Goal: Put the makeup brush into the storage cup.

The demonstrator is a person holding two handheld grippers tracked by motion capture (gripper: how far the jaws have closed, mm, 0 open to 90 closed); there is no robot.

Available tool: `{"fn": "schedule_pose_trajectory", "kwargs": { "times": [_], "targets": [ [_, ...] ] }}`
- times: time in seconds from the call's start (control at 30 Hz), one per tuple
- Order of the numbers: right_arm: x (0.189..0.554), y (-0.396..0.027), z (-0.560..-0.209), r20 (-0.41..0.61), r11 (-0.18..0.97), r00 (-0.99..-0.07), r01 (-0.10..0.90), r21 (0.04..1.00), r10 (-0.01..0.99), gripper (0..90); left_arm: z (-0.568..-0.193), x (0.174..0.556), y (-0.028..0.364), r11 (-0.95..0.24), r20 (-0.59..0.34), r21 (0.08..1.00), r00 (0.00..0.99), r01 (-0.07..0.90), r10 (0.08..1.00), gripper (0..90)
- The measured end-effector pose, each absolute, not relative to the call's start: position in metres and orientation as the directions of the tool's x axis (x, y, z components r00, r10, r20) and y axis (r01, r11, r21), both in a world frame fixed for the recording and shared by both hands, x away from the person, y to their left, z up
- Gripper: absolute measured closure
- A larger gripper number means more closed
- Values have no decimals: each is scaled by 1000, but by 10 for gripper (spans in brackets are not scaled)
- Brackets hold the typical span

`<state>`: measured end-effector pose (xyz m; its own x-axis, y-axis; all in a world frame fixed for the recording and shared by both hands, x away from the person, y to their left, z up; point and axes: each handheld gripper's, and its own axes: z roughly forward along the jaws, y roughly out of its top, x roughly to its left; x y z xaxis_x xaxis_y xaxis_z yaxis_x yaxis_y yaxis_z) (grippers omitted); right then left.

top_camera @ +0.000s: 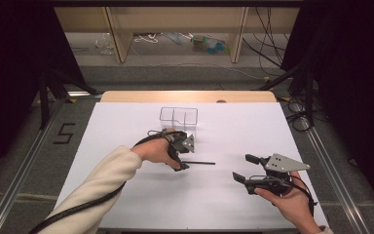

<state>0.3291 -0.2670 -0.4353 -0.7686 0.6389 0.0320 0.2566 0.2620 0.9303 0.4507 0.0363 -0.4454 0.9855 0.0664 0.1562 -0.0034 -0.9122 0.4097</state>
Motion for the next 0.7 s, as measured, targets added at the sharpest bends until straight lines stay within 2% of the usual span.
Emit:
{"fn": "schedule_pose_trajectory", "kwargs": {
  "times": [0.17,0.57,0.7],
  "targets": [
    [328,-267,-435,53,258,-767,278,925,639,224,-452,454,30,-925,145,379,988,-4,55,376],
    [329,-267,-436,28,265,-772,252,931,635,225,-461,459,24,-948,99,317,995,-11,22,424],
    [329,-266,-436,31,265,-775,254,930,632,225,-461,461,21,-954,67,298,998,-2,19,487]
  ]
}}
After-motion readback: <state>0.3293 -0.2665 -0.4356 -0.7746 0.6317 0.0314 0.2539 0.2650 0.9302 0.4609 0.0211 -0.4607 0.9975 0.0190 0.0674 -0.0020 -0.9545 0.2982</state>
